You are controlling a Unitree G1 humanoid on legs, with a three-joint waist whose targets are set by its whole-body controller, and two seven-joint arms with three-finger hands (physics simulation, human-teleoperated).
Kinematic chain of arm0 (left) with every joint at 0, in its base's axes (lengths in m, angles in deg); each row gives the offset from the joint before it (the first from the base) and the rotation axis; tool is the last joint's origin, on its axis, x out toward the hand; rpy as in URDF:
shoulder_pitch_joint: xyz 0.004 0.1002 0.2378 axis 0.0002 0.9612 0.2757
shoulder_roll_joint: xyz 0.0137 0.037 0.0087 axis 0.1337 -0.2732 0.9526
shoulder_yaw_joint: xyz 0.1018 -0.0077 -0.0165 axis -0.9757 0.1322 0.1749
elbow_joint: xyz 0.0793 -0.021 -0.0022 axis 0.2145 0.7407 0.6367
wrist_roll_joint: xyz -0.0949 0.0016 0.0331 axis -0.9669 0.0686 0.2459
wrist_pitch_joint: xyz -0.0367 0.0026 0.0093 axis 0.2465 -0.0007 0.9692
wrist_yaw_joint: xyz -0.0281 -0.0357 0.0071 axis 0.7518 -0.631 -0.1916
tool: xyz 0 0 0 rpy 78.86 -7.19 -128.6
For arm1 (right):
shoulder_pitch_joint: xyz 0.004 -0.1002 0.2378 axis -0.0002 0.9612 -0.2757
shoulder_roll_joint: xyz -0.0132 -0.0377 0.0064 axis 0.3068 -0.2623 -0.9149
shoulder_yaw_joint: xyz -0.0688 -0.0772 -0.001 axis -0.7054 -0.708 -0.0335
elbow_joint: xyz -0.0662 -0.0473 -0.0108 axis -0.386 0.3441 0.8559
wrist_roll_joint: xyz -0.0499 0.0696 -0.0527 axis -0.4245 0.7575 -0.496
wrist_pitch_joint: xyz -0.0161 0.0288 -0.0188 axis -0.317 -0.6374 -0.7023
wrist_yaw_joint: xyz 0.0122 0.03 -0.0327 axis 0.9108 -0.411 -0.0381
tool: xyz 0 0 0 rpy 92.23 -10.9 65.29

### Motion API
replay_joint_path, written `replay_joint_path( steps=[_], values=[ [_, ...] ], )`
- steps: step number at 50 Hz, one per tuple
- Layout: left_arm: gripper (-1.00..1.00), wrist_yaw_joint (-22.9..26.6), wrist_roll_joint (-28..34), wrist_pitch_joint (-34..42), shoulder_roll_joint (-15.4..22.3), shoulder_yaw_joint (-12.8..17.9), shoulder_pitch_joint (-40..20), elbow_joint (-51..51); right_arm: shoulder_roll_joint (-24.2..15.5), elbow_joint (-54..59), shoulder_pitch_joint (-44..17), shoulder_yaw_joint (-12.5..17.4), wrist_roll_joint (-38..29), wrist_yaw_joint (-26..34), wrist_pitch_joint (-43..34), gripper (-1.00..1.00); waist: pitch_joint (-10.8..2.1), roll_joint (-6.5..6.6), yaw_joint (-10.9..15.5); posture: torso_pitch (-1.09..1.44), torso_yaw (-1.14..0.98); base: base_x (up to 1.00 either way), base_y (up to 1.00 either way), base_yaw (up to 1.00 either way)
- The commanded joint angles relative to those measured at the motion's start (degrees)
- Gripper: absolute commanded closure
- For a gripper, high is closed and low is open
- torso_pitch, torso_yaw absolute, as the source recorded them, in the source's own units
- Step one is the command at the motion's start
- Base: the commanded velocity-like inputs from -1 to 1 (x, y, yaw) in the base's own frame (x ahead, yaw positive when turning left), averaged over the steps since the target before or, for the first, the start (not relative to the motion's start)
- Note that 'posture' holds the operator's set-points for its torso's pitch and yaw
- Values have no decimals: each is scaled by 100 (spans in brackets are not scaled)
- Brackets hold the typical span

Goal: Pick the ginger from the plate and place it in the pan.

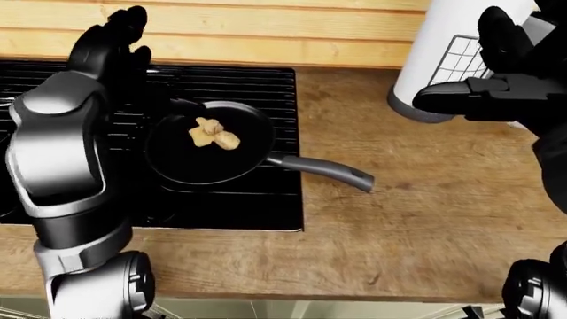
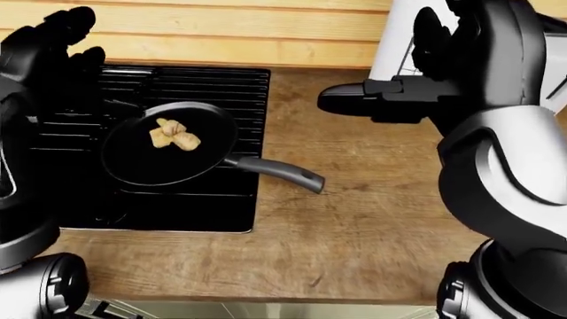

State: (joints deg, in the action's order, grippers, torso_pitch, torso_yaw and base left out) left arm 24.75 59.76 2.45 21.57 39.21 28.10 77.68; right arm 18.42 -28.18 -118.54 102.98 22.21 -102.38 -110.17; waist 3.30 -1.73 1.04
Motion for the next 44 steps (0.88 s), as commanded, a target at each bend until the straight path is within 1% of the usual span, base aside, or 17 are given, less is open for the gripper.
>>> replay_joint_path(
  steps=[1, 3, 6, 8, 9, 10, 12, 14, 15, 16, 21, 23, 26, 28, 34, 40, 44],
  values=[
    [-100, -301, -273, 286, 22, 182, -263, -465, -158, -58, -209, 111, 230, -202, 138, -100, -149, 4, -1, 0, 0, 0, 0, 0],
    [-100, -538, -523, 671, -22, 278, -354, -882, -269, -66, -276, 104, 452, -366, 178, -100, -136, 4, -4, 0, 0, 0, 0, 0],
    [-100, -971, -918, 979, -84, 450, -342, -1401, -479, -71, -372, 94, 796, -601, 257, -100, -106, -3, -9, 0, 0, 0, 0, 0],
    [-100, -1299, -1259, 1184, -213, 637, -304, -1853, -655, -47, -415, 104, 1017, -724, 365, -100, -95, -3, -13, 0, 0, 0, 0, 0],
    [-100, -1481, -1373, 1206, -200, 658, -279, -2009, -735, -45, -430, 97, 1128, -794, 423, -100, -84, -3, -14, 0, 0, 0, 0, 0],
    [-100, -1683, -1574, 1226, -301, 809, -346, -2118, -800, -48, -425, 77, 1193, -831, 490, -100, -74, -1, -15, 0, 0, 0, 0, 0],
    [-100, -2047, -1900, 1146, -290, 870, -332, -2244, -917, -46, -425, 43, 1318, -903, 595, -100, -57, -7, -14, 0, 0, 0, 0, 0],
    [-100, -2430, -2300, 1244, -340, 1010, -361, -2538, -1071, -89, -457, -27, 1234, -859, 628, -100, -51, -10, -17, 0, 0, 0, 0, 0],
    [-100, -2591, -2470, 1179, -320, 1012, -251, -2718, -1072, -119, -521, -57, 1286, -862, 674, -100, -48, -11, -18, 0, 0, 0, 0, 0],
    [-100, -2766, -2685, 1147, -361, 1103, -173, -2925, -1125, -167, -602, -97, 1282, -842, 690, -100, -39, -6, -21, 0, 0, 0, 0, 0],
    [-100, -3542, -3395, 866, -156, 1057, 123, -3344, -1215, -193, -703, -121, 1313, -860, 745, -100, -6, 17, -32, 0, 0, 0, 0, 0],
    [-100, -3799, -3602, 791, 31, 991, 115, -3377, -1249, -206, -742, -127, 1241, -808, 794, -100, -3, 29, -33, 0, 0, 0, 0, 0],
    [-100, -4176, -3982, 726, 170, 1022, 59, -3454, -1304, -227, -775, -114, 1216, -776, 858, -100, 1, 44, -33, 0, 0, 0, 0, 0],
    [-100, -4375, -4188, 690, 341, 946, -2, -3490, -1320, -232, -776, -110, 1204, -759, 895, -100, 12, 51, -34, 0, 0, 0, 0, 0],
    [-100, -4810, -4585, 321, 761, 846, -181, -3482, -1442, -274, -924, -125, 1167, -774, 1021, -100, 43, 55, -38, 0, 0, 0, 0, 0],
    [-100, -5173, -4932, 55, 1021, 734, -459, -3525, -1838, -346, -1364, -145, 1139, -864, 1150, -100, 78, 75, -29, 0, 0, 0, 0, 0],
    [-100, -5400, -5243, 155, 1241, 707, -722, -3575, -2027, -379, -1560, -204, 1225, -944, 1242, -100, 113, 77, -34, 0, 0, 0, 0, 0]
  ],
)
